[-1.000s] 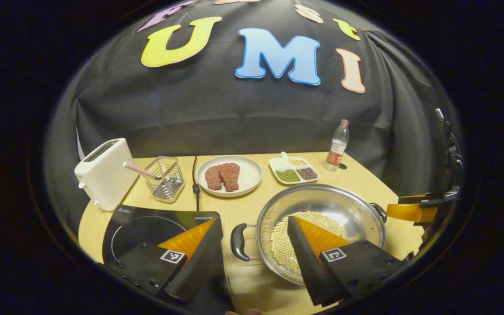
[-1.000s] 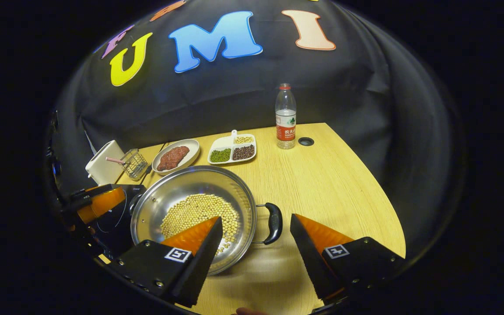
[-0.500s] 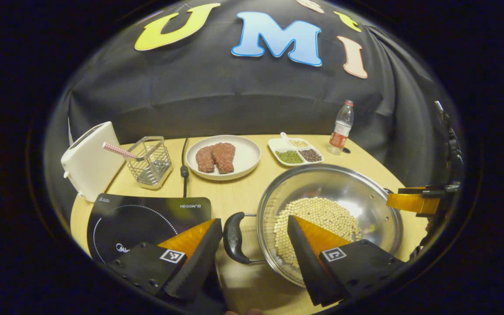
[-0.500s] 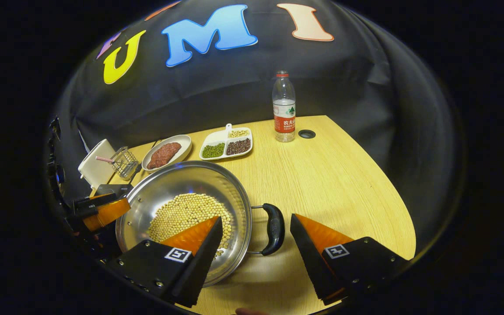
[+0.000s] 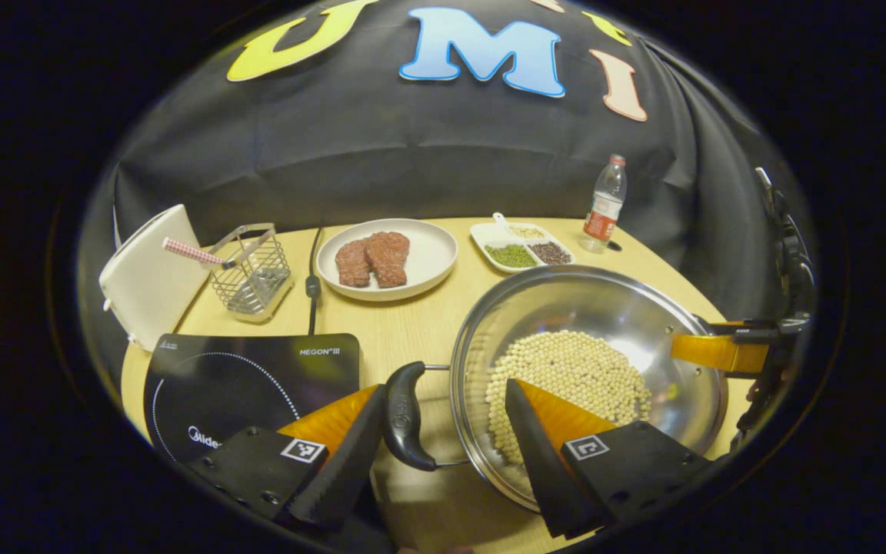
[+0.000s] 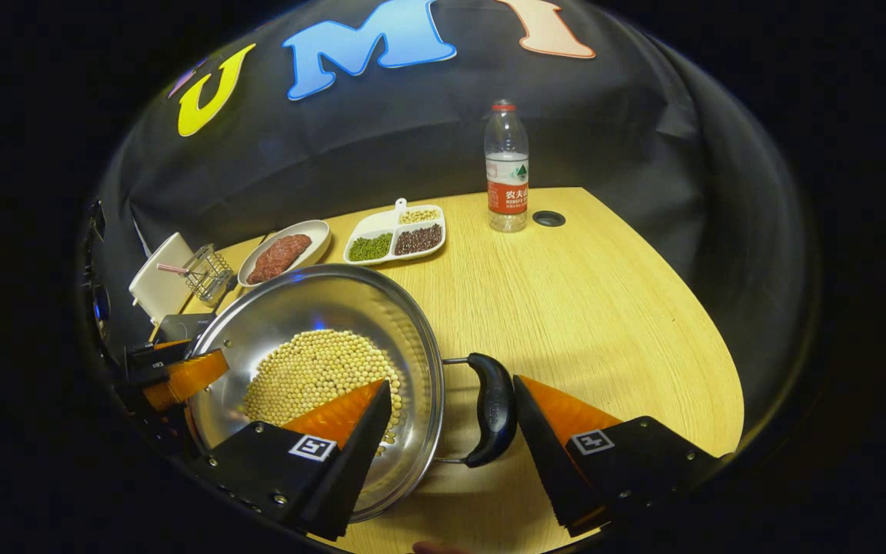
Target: First push the handle of the pot to place it horizontally, then grasp the pot with both hands and set it on the induction cooktop.
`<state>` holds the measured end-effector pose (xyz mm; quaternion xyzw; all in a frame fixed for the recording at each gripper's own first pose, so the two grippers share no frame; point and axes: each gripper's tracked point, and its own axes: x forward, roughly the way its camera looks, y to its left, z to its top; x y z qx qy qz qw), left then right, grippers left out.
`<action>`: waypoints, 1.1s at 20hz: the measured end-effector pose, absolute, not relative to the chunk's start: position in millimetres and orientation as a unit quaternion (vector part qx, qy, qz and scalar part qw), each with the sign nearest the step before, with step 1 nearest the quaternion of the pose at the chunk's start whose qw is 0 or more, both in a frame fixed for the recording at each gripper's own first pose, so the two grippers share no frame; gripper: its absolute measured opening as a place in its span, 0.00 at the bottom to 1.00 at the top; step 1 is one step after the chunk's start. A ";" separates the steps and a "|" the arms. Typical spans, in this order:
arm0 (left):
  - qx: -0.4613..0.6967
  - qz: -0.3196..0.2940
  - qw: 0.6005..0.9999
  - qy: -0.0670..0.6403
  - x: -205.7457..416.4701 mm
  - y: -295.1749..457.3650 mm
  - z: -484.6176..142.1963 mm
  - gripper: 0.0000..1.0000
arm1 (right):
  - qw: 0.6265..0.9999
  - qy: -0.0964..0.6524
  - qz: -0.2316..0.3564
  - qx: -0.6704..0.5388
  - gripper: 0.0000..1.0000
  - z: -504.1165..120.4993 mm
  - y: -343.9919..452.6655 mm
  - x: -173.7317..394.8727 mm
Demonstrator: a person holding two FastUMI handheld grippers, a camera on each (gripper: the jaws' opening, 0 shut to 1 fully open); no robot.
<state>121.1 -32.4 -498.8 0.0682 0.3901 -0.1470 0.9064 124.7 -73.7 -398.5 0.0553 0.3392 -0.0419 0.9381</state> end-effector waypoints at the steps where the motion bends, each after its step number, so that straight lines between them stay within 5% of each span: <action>1: 0.072 -0.145 0.907 0.390 122.0 -34.3 -499.7 0.99 | 0.937 0.342 -0.045 0.057 0.95 -402.9 -75.6 126.4; 5: 0.088 -0.134 0.908 0.388 126.1 -29.6 -505.2 0.98 | 0.929 0.360 -0.061 0.066 0.95 -419.4 -82.8 129.4; 6: 0.096 -0.131 0.907 0.388 126.6 -27.3 -505.9 0.86 | 0.926 0.366 -0.064 0.067 0.93 -423.6 -83.9 128.6; 7: 0.108 -0.129 0.906 0.389 126.7 -26.5 -507.4 0.87 | 0.924 0.371 -0.068 0.065 0.92 -426.3 -84.3 127.3; 10: 0.125 -0.126 0.901 0.397 126.8 -28.0 -510.8 0.72 | 0.920 0.379 -0.065 0.074 0.82 -427.4 -77.0 125.4; 12: 0.129 -0.122 0.896 0.407 127.1 -27.2 -512.2 0.76 | 0.918 0.382 -0.069 0.085 0.65 -429.8 -78.1 127.2; 15: 0.131 -0.125 0.888 0.422 125.2 -27.5 -512.3 0.79 | 0.914 0.385 -0.070 0.107 0.67 -428.6 -78.9 127.3; 16: 0.119 -0.126 0.888 0.427 125.1 -28.2 -513.2 0.70 | 0.915 0.385 -0.067 0.099 0.67 -429.6 -78.7 126.9; 22: 0.086 -0.128 0.884 0.442 125.0 -26.5 -512.2 0.64 | 0.917 0.382 -0.058 0.098 0.62 -427.4 -79.2 127.9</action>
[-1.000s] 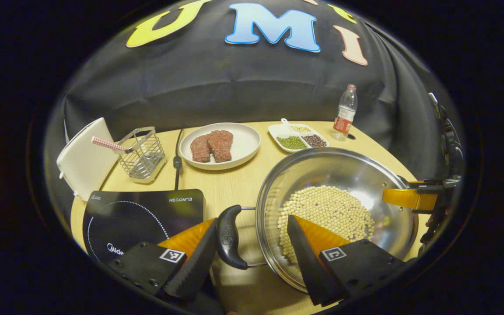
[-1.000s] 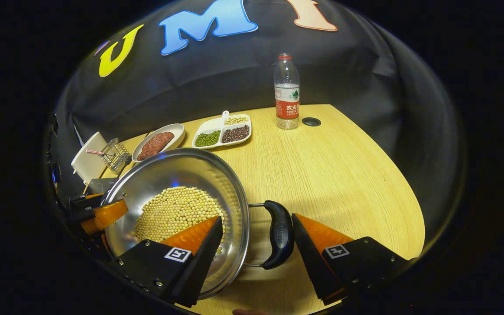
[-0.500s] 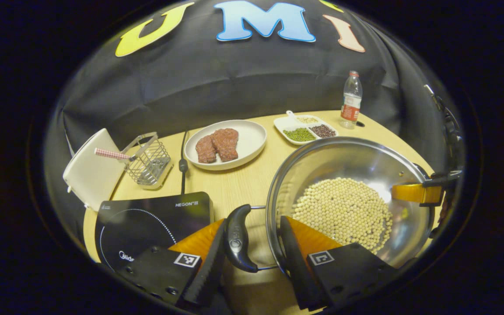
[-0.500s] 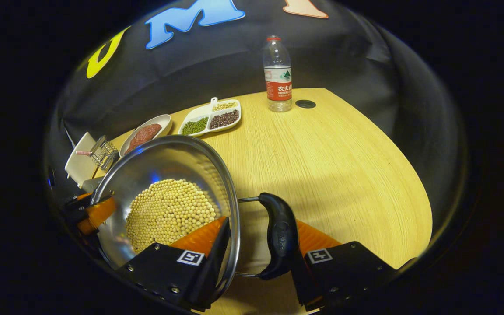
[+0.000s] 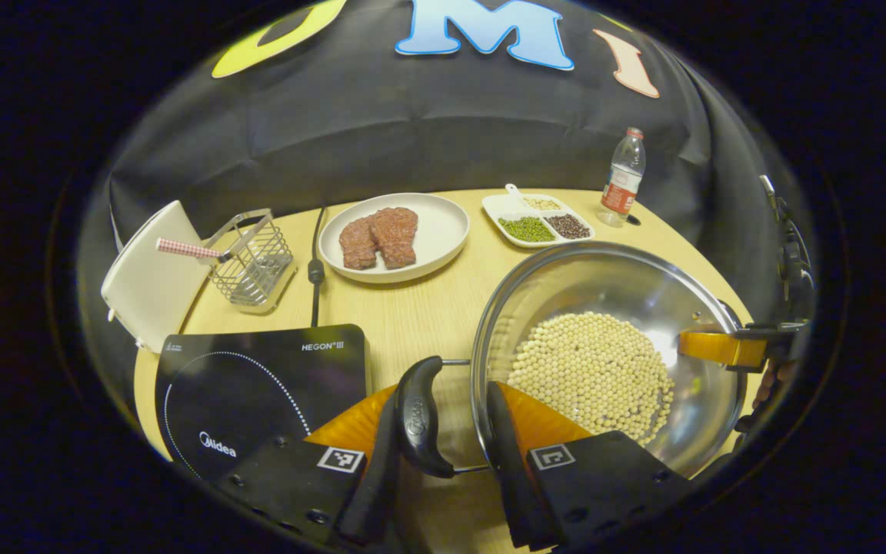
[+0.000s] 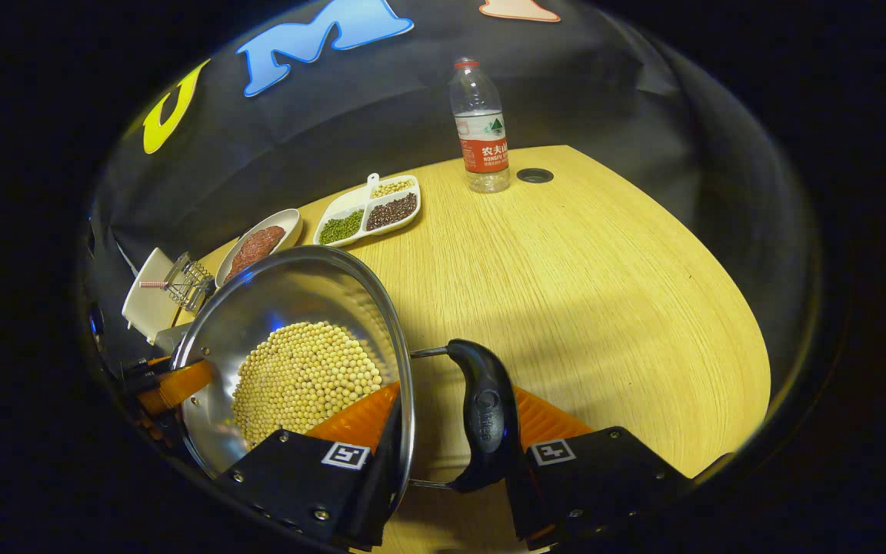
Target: First push the handle of the pot to place it horizontally, then grasp the pot with both hands and set it on the induction cooktop.
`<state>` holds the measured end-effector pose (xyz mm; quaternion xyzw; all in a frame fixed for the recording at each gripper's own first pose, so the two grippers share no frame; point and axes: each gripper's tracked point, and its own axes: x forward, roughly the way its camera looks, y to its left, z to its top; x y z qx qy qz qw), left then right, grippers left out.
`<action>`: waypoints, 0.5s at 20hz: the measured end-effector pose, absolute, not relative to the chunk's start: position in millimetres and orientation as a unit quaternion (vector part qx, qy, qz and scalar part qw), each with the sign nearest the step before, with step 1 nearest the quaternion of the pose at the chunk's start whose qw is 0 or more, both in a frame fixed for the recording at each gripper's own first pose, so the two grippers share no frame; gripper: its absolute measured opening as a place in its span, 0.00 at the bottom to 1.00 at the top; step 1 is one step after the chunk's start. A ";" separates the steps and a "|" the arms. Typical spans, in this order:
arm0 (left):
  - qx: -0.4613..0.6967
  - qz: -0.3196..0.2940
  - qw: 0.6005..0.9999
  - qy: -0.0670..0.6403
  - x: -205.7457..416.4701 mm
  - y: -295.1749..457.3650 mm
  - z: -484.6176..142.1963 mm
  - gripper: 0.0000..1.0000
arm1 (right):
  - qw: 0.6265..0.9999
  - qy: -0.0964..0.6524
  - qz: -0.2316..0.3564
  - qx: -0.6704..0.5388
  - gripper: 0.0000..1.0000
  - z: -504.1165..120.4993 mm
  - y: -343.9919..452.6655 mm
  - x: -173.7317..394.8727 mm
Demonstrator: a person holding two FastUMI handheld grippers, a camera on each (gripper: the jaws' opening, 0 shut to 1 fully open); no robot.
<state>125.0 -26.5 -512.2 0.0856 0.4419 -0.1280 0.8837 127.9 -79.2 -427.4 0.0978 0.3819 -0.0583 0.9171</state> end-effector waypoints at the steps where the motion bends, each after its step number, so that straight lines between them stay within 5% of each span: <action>1: 0.084 -0.128 0.882 0.445 123.1 -26.1 -512.6 0.61 | 0.917 0.381 -0.059 0.099 0.62 -425.0 -78.8 129.2; 10: 0.088 -0.123 0.881 0.449 120.8 -28.1 -499.4 0.64 | 0.915 0.389 -0.056 0.092 0.61 -413.4 -76.6 123.5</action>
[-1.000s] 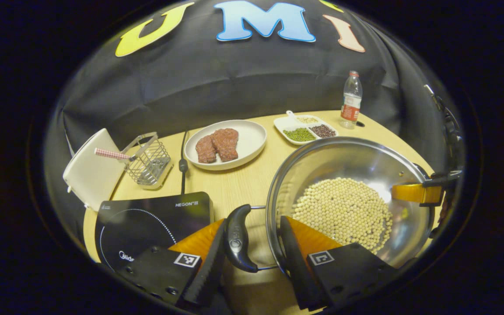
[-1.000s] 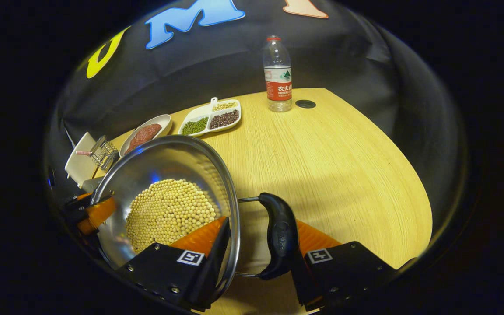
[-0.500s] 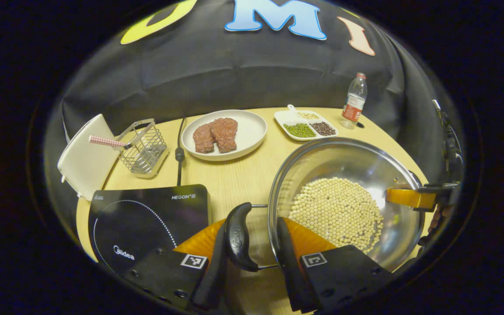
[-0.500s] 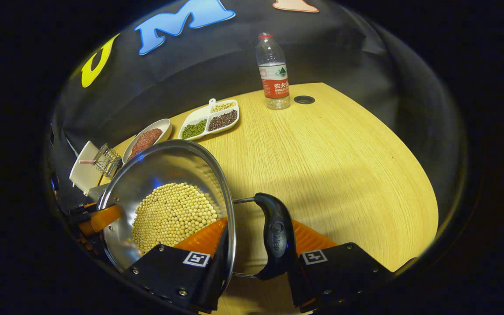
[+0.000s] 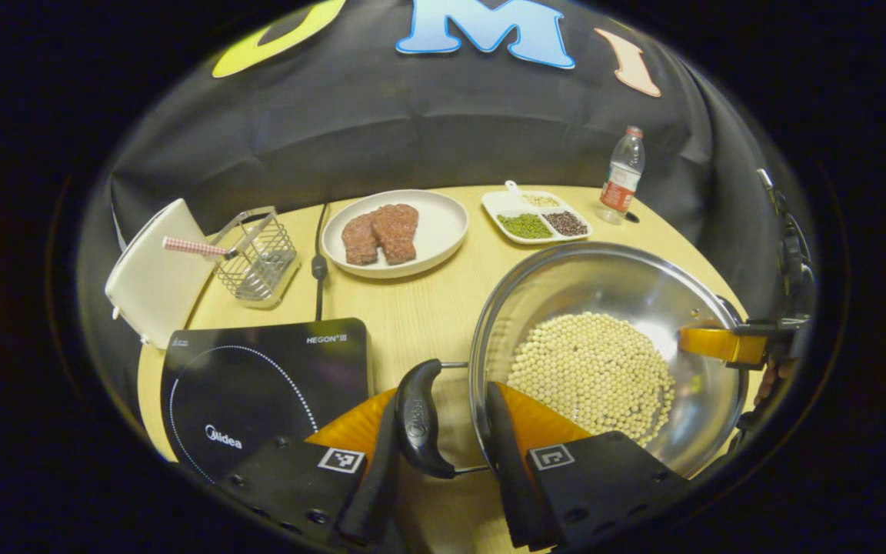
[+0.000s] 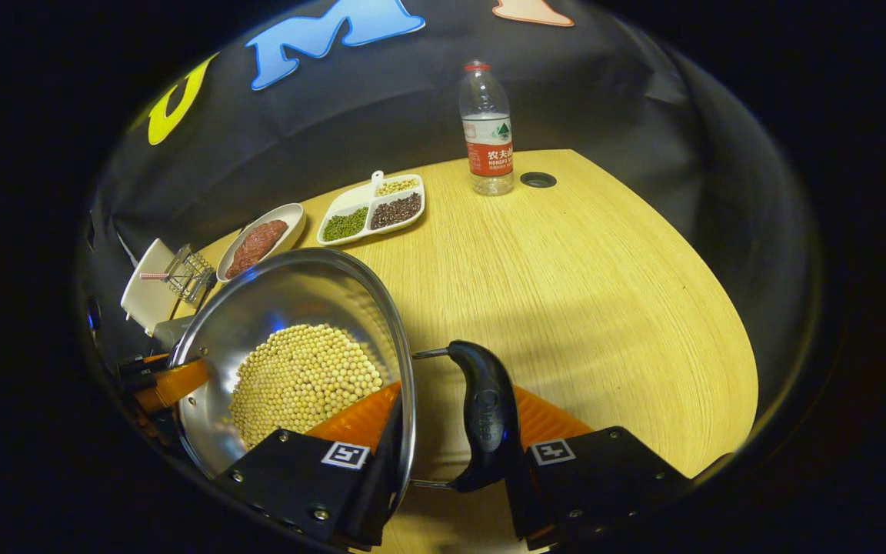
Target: First push the handle of the pot to place it horizontally, then grasp the pot with both hands and set it on the induction cooktop.
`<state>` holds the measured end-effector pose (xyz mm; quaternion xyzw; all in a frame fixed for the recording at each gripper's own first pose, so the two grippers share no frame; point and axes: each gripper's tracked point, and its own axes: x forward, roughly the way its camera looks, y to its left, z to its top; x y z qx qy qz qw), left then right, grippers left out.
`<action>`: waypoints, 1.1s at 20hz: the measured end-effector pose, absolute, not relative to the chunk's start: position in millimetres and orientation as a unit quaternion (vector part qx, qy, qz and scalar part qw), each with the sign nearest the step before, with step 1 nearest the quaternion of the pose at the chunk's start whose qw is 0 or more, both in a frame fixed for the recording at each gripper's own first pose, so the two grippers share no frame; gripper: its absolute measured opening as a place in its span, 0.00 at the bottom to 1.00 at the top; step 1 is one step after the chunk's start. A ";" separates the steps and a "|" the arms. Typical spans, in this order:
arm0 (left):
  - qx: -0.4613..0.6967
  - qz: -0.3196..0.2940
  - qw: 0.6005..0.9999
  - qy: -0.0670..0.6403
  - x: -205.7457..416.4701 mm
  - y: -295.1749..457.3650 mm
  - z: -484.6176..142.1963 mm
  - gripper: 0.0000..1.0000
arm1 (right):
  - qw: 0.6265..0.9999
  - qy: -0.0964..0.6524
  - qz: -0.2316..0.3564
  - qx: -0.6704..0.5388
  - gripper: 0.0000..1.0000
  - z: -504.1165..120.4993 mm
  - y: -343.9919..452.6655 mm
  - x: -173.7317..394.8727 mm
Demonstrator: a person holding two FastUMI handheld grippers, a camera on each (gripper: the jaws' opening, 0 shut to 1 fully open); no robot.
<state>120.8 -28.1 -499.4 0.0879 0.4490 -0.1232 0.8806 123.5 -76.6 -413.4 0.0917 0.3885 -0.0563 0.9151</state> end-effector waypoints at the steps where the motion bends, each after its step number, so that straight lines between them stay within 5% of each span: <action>1: 0.088 -0.123 0.882 0.446 119.3 -25.7 -492.3 0.64 | 0.916 0.387 -0.056 0.093 0.61 -407.6 -74.6 120.7; 22: 0.061 -0.088 0.898 0.428 94.2 118.9 -381.7 0.63 | 0.923 0.378 -0.022 0.071 0.61 -327.8 72.1 99.0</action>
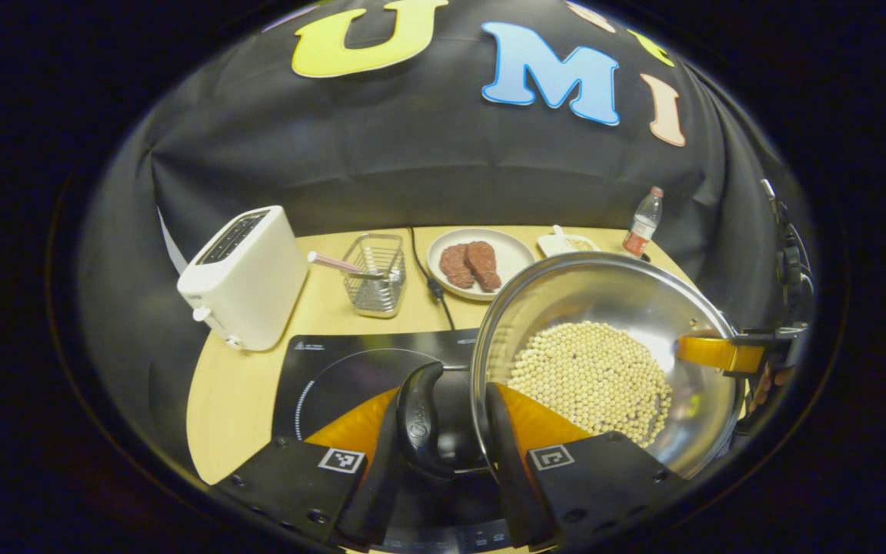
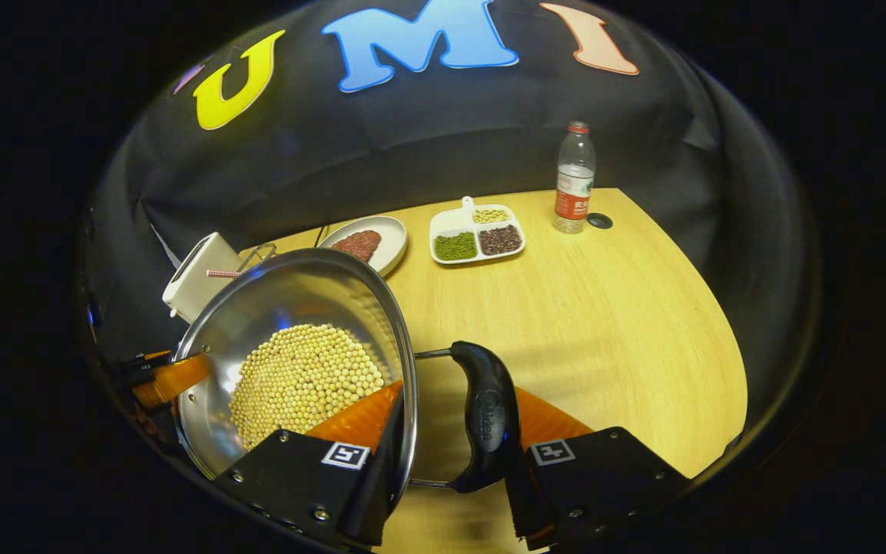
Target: First push the handle of the pot to place it horizontally, then grasp the pot with both hands and set it on the induction cooktop.
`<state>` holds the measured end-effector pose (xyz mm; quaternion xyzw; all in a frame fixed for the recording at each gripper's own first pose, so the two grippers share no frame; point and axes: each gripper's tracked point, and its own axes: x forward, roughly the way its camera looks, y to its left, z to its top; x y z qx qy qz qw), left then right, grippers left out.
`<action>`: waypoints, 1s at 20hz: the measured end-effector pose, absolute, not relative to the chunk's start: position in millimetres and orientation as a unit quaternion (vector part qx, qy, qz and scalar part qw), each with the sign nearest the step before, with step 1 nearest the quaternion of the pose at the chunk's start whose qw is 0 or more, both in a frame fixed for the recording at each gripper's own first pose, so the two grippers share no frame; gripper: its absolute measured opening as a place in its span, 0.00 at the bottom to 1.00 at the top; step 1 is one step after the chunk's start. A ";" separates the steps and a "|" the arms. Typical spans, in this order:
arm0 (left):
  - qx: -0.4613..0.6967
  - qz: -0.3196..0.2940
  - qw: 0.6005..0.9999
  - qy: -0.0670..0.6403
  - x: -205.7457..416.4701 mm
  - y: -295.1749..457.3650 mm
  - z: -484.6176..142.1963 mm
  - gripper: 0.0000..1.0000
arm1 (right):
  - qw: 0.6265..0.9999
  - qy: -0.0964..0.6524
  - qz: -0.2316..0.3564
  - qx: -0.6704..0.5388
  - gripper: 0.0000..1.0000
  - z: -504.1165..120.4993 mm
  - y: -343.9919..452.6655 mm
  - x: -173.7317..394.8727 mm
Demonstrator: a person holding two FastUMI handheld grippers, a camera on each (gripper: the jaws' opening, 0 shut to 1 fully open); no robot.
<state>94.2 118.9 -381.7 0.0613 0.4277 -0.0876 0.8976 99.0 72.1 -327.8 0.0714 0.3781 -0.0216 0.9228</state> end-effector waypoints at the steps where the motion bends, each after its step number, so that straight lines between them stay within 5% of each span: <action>1: 0.061 -0.085 0.898 0.428 93.6 128.9 -379.5 0.63 | 0.922 0.379 -0.019 0.072 0.61 -329.3 82.1 100.3; 15: 0.072 -0.067 0.898 0.429 97.3 247.0 -372.7 0.60 | 0.915 0.397 -0.005 0.075 0.61 -351.2 191.6 107.0; 20: 0.078 -0.067 0.899 0.426 102.2 280.2 -372.1 0.66 | 0.912 0.402 -0.002 0.078 0.61 -359.6 224.2 109.2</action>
